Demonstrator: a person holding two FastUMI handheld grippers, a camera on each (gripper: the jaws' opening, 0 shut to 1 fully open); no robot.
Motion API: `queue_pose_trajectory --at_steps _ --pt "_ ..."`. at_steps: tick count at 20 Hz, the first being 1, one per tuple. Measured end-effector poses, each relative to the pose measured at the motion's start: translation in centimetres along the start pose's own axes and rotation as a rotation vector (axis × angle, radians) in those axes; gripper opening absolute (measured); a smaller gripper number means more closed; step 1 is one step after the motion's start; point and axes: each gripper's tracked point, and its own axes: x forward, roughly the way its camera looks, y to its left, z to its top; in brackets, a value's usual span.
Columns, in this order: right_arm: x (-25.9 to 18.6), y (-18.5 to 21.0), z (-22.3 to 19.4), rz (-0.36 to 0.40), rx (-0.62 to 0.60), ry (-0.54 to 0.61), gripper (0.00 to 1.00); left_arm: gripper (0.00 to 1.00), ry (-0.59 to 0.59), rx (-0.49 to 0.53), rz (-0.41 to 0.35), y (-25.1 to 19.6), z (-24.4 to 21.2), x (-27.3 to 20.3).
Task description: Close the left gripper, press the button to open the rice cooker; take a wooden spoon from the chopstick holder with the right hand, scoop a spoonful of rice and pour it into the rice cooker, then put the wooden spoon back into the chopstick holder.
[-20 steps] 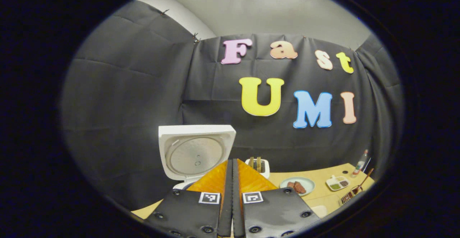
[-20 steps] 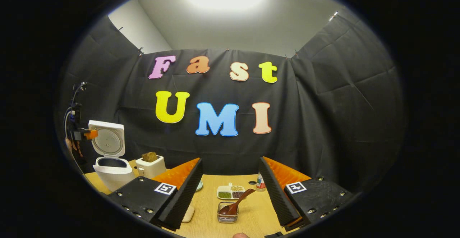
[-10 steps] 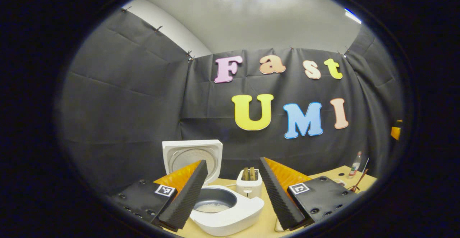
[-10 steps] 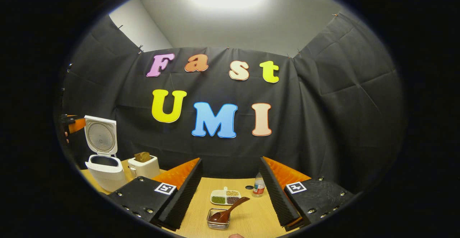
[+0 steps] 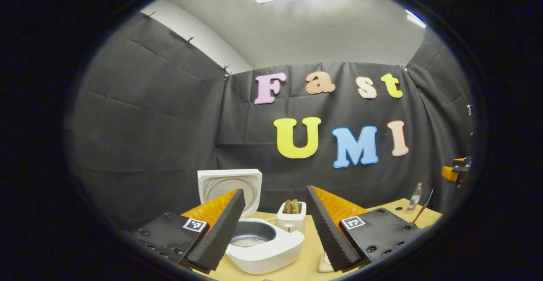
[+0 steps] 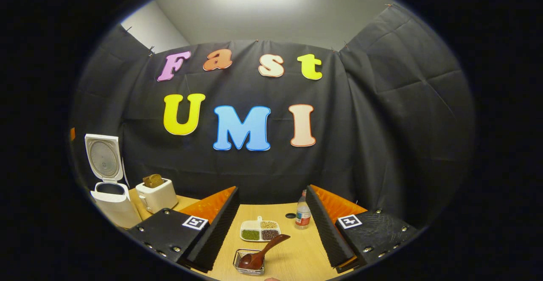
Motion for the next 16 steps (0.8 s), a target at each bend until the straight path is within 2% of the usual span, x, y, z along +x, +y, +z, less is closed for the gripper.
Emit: queue_pose_trajectory --at_steps 2,3,4,7,12,16 --pt "1.5 -0.3 -1.2 -0.001 0.009 0.017 0.95 0.99 0.003 0.017 0.016 0.4 0.1 -0.9" --pt "2.3 -0.4 -1.8 -0.002 0.014 0.026 0.96 0.95 0.011 0.025 0.022 0.6 0.1 -1.2" --pt "3.1 -0.4 -2.6 0.000 0.019 0.037 0.96 1.00 0.017 0.030 0.027 0.8 0.0 -1.6" --pt "5.1 -0.6 -5.6 -0.003 0.026 0.109 0.96 0.99 0.028 0.037 0.053 1.6 0.1 -2.5" --pt "6.5 -0.9 -10.2 -0.007 0.071 0.207 0.96 0.95 0.045 0.054 0.095 2.8 -0.3 -3.6" --pt "7.4 -1.3 -14.0 -0.019 0.118 0.304 0.94 0.99 0.064 0.060 0.133 4.1 -0.8 -4.6"
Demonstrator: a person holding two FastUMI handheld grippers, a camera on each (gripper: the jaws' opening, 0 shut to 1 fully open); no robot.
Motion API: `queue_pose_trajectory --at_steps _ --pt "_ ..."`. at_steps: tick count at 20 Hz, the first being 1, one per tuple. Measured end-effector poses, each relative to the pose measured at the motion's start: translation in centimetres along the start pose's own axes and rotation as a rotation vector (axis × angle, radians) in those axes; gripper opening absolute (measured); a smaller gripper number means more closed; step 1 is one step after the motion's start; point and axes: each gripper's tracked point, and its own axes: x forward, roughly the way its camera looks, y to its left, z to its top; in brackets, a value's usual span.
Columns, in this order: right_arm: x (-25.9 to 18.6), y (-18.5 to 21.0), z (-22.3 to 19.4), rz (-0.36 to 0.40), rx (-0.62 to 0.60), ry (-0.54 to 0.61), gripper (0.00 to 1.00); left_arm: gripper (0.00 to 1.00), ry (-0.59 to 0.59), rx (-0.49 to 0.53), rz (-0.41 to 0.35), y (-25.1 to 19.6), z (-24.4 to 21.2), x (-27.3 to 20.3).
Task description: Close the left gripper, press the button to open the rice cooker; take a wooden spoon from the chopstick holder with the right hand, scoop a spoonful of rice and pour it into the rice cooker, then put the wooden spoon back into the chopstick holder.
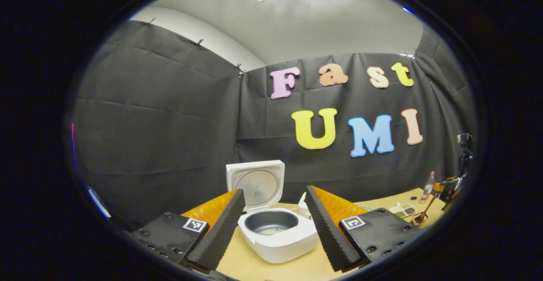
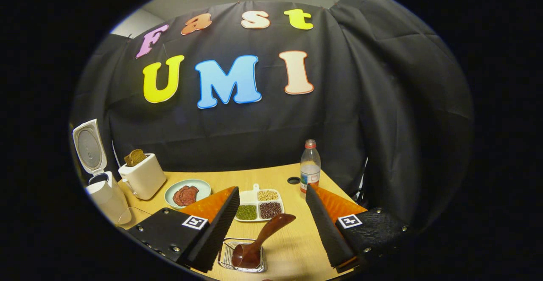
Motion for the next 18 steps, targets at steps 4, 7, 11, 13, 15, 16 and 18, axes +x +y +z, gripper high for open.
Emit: queue_pose_trajectory --at_steps 4,7,11,13,15,16,18 --pt "1.2 -0.3 -3.6 -0.003 0.098 0.107 0.98 0.99 0.009 0.016 0.028 1.2 -0.2 -0.5" --pt "1.4 0.0 -5.5 0.001 0.133 0.164 0.98 1.00 0.019 0.023 0.041 1.6 -0.6 -0.6" --pt "1.4 0.8 -7.3 0.028 0.150 0.223 0.89 0.99 0.033 0.018 0.045 1.7 -1.1 -0.3" --pt "1.2 1.5 -8.0 0.049 0.164 0.259 0.83 0.99 0.032 0.014 0.043 1.7 -1.3 -0.3" --pt "0.9 2.1 -8.6 0.058 0.165 0.289 0.56 0.99 0.028 0.016 0.043 1.9 -1.2 -0.4" --pt "1.0 2.7 -9.2 0.079 0.170 0.313 0.54 0.99 0.027 0.017 0.044 2.1 -1.3 -0.4" --pt "0.8 3.8 -9.9 0.121 0.175 0.354 0.55 0.99 0.029 0.008 0.045 2.4 -1.5 -0.5"
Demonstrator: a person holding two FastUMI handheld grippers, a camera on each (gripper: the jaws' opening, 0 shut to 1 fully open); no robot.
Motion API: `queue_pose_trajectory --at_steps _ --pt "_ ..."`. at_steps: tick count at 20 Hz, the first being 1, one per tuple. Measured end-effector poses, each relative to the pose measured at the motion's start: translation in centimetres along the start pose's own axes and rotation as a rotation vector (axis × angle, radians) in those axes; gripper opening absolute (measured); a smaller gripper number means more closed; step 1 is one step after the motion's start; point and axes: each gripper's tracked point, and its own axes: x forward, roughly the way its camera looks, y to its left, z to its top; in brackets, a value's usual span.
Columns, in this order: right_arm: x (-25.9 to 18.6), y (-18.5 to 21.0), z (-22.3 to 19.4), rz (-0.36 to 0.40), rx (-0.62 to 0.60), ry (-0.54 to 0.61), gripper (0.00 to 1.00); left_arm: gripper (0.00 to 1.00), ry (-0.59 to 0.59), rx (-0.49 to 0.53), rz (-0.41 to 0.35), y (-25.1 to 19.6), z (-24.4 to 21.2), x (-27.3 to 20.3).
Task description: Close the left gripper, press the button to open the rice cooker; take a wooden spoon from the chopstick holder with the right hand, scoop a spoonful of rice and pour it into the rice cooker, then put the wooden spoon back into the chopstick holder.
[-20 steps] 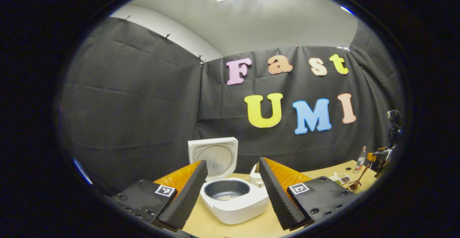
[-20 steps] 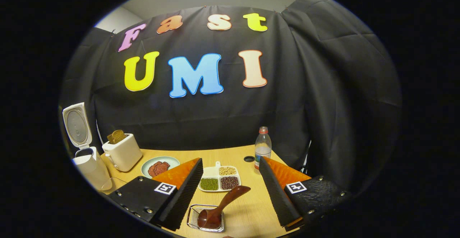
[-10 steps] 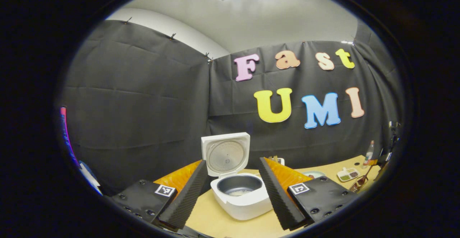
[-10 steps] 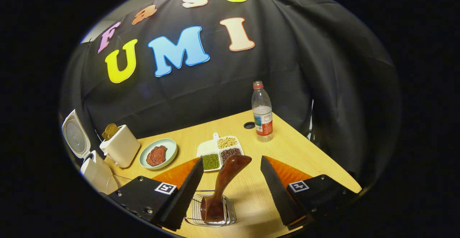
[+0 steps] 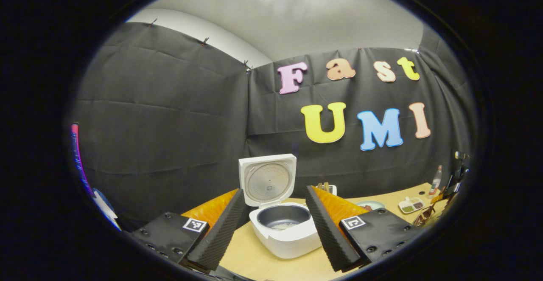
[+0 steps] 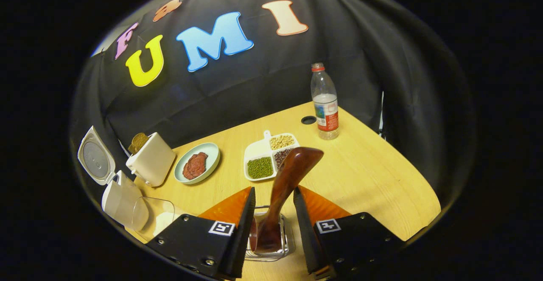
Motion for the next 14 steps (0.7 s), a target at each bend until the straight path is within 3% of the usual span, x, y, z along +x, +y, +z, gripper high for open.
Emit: queue_pose_trajectory --at_steps 1,2,3,6,14 --pt "-0.2 -0.5 -0.1 -0.033 -0.019 -0.002 0.55 1.00 0.003 -0.006 0.003 0.3 -0.1 0.0" --pt "-1.2 -1.2 1.0 -0.049 -0.010 -0.025 0.49 1.00 0.004 -0.012 0.005 0.5 -0.1 0.1" --pt "1.0 -1.5 0.7 -0.048 -0.001 -0.017 0.19 1.00 0.004 -0.017 0.007 0.8 -0.2 0.1" --pt "-1.2 -0.1 1.3 -0.040 -0.008 -0.060 0.10 0.99 -0.002 -0.022 0.010 1.5 0.0 0.2" --pt "-7.0 3.4 6.7 -0.058 -0.110 -0.224 0.09 0.99 -0.027 -0.035 -0.039 1.7 0.3 1.0"
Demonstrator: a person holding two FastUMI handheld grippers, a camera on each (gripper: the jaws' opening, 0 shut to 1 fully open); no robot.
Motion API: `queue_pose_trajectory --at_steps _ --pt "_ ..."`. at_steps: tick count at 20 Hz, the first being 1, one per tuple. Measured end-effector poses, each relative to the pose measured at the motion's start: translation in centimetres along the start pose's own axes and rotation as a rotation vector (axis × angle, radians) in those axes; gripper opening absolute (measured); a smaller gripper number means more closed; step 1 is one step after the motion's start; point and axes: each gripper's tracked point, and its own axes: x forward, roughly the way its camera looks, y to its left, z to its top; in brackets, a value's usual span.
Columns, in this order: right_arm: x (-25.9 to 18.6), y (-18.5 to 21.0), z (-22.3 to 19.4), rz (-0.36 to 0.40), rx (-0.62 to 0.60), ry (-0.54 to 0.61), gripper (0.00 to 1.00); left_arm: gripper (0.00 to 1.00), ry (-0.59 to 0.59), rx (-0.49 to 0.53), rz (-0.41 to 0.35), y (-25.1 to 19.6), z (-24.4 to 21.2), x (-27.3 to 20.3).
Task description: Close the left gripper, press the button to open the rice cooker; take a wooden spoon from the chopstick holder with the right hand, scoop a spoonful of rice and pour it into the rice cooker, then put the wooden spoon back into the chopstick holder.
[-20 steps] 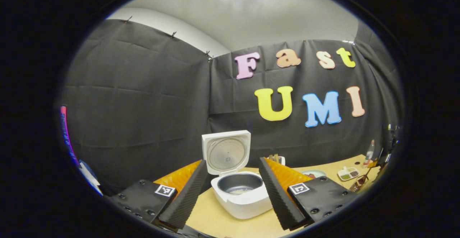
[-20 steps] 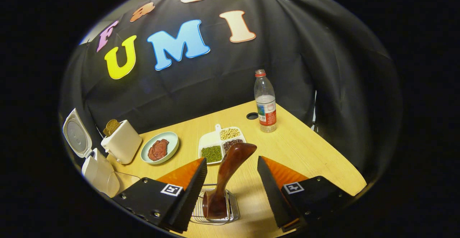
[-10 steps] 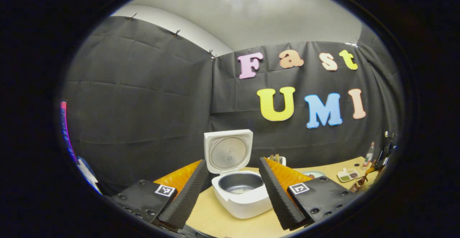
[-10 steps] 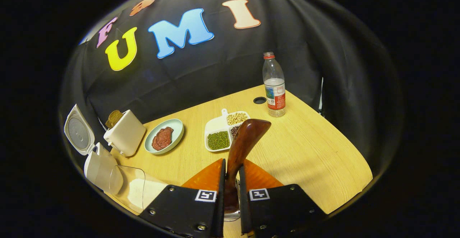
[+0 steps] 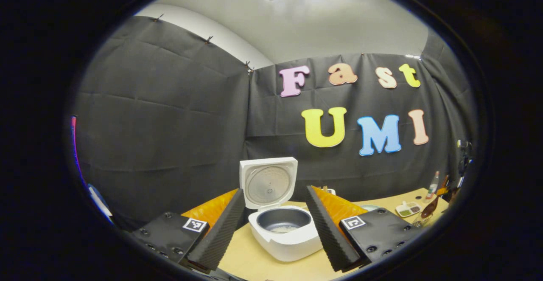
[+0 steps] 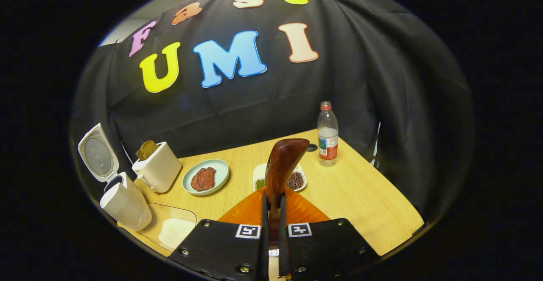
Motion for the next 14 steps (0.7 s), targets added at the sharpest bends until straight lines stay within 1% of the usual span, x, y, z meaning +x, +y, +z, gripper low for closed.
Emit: queue_pose_trajectory --at_steps 3,6,9,10,12,13,14 --pt "-2.0 2.7 2.2 0.045 0.017 -0.054 0.09 1.00 0.008 -0.005 -0.017 0.6 -0.7 0.5" --pt "-3.4 6.1 2.4 0.097 0.050 -0.073 0.09 0.99 0.014 -0.007 -0.026 1.8 -1.6 0.6" --pt "-3.9 9.2 1.0 0.129 0.060 -0.063 0.09 0.99 0.026 -0.010 -0.035 3.2 -2.4 0.9" --pt "-4.1 10.2 0.4 0.140 0.057 -0.057 0.10 1.00 0.034 -0.014 -0.039 3.8 -2.6 1.0" --pt "-4.3 12.2 -1.1 0.158 0.042 -0.050 0.10 0.99 0.051 -0.022 -0.056 4.6 -3.3 1.2" --pt "-4.3 13.1 -1.9 0.161 0.034 -0.044 0.10 0.95 0.054 -0.025 -0.062 5.2 -3.6 1.3" --pt "-4.1 13.8 -2.8 0.160 0.027 -0.034 0.10 0.99 0.057 -0.026 -0.066 5.8 -3.7 1.5"
